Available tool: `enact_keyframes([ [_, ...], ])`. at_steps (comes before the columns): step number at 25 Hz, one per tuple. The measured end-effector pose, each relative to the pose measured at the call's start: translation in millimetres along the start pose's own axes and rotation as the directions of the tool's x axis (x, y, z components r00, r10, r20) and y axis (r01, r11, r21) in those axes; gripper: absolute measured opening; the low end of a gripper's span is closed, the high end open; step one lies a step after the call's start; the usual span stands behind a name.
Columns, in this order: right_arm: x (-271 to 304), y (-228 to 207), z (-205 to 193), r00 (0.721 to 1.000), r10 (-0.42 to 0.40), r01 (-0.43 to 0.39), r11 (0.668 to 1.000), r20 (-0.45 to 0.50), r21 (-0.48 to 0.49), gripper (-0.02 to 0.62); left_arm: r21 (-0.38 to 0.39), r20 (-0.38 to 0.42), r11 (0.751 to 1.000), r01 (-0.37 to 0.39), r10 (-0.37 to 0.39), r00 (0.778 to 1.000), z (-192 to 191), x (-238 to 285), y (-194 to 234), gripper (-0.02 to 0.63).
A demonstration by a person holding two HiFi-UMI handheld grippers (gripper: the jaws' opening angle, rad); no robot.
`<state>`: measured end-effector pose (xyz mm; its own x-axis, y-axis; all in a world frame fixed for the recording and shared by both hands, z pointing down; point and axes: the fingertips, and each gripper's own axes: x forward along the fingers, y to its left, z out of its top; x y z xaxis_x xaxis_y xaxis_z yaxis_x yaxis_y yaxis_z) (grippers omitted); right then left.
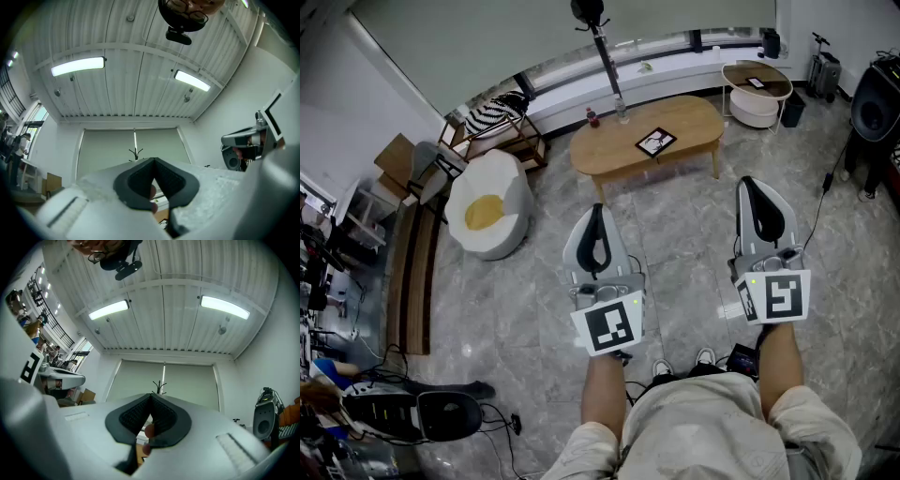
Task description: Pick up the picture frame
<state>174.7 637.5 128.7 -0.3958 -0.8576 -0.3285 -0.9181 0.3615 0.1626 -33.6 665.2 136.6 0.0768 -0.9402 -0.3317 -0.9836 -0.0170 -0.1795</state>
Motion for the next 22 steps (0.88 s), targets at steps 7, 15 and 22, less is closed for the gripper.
enact_keyframes([
  [7,12,-16,-10,1.0,-0.001,0.001,1.0,0.001,-0.001,0.002,-0.013,0.005,1.0,0.003,-0.003,1.0,-6,18,-13,0.003],
  [15,14,-47,-25,1.0,-0.022,0.022,1.0,0.0,0.021,0.002,-0.021,0.004,1.0,0.02,-0.02,1.0,-14,38,-41,0.003],
  [22,9,-92,-41,0.999,-0.045,0.045,0.999,-0.01,0.03,0.002,-0.024,-0.006,0.999,0.044,-0.044,0.999,-21,60,-89,0.003],
])
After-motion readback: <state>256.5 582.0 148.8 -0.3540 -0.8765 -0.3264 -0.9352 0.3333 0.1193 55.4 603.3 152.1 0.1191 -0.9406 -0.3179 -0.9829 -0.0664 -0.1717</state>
